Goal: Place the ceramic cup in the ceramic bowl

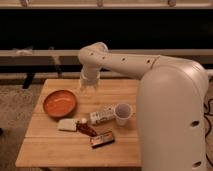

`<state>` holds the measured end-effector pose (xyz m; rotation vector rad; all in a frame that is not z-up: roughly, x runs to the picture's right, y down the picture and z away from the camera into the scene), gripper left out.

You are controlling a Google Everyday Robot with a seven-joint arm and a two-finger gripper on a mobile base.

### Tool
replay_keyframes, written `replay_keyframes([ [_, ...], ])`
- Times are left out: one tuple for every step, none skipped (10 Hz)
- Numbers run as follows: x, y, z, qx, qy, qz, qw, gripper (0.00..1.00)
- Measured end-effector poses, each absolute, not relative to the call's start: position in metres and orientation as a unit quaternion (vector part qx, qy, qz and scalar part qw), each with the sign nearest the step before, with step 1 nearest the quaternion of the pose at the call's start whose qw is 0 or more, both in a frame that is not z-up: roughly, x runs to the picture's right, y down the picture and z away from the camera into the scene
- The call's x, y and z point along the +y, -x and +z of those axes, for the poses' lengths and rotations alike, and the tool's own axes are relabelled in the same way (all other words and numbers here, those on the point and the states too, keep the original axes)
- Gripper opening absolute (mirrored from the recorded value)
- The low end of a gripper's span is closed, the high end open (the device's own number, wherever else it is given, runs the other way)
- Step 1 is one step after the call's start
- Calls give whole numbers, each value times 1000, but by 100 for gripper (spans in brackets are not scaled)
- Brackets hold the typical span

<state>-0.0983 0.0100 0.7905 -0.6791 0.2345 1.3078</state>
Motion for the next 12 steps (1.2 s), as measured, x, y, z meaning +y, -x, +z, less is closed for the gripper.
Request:
replay_keyframes([
  [10,98,790,107,308,595,735,65],
  [13,96,791,114,304,598,733,65],
  [16,94,788,120,301,601,731,65],
  [19,83,784,130,291,605,730,65],
  [23,64,777,144,278,610,728,65],
  [26,46,768,156,265,614,727,65],
  [28,27,761,169,252,618,725,65],
  [31,12,755,184,242,621,723,65],
  [37,3,749,198,236,624,718,65],
  [42,-3,746,210,233,625,714,65],
  [50,-7,741,222,233,630,707,65],
  [61,-7,735,231,236,634,700,65],
])
